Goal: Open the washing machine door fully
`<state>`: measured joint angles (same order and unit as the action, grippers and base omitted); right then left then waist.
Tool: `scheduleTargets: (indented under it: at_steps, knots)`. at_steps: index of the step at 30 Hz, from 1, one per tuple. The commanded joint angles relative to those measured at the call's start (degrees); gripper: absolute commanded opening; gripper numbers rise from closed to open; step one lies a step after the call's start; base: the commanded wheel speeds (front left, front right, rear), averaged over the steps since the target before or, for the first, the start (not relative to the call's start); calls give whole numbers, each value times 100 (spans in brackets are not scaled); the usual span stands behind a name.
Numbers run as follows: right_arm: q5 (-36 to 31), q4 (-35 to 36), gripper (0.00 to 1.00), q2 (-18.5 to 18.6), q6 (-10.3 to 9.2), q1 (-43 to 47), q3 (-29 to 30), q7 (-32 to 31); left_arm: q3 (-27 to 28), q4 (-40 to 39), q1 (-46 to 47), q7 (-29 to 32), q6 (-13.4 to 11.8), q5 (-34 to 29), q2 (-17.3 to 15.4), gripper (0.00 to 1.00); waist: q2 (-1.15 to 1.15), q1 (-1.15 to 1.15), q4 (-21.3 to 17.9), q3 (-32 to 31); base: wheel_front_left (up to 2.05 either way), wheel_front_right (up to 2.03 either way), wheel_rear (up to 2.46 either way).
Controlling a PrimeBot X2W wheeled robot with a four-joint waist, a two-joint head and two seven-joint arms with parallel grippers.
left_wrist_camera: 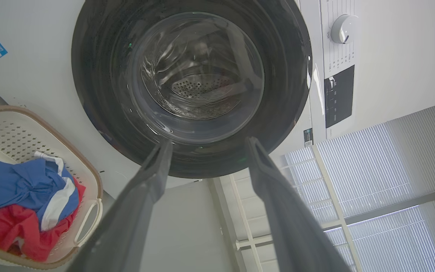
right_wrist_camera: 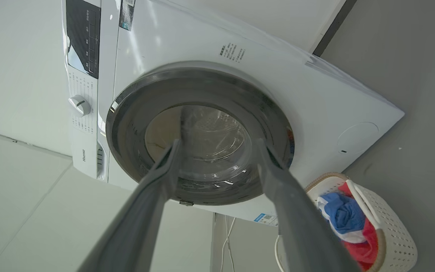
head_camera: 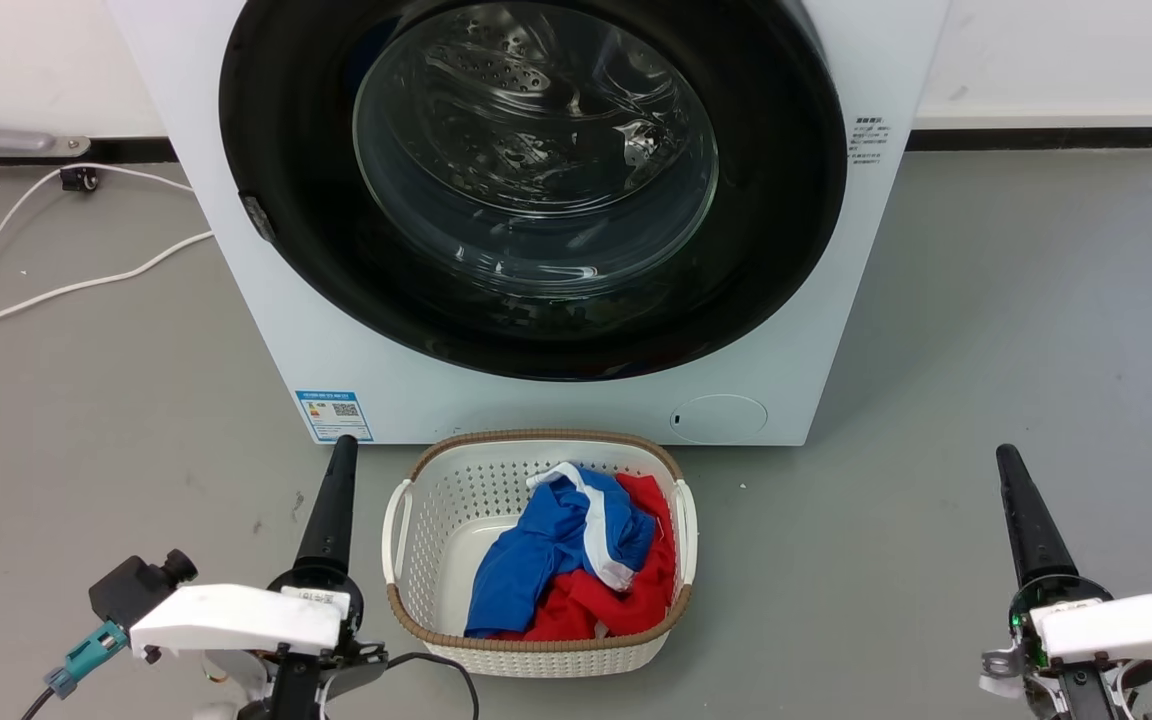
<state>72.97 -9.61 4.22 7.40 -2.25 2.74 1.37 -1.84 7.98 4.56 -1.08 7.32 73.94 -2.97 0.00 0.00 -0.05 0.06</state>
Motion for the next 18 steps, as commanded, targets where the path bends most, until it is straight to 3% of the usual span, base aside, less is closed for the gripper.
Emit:
scheduleTargets:
  at_steps: [1,6,18]
  knots:
    - [-214,129,100,25,10,-51,-5,50,-44,-127,105,-52,12,-177,-17,100,0,0,1,-2,0,0,0]
    - [-1226,277,100,31,10,19,-56,195,-154,-149,100,-199,14,-1044,-73,100,0,0,0,-19,0,0,0]
    - [-2894,515,100,31,11,146,-73,241,-214,-56,105,-432,16,-2244,-100,100,0,0,-6,-45,0,0,0]
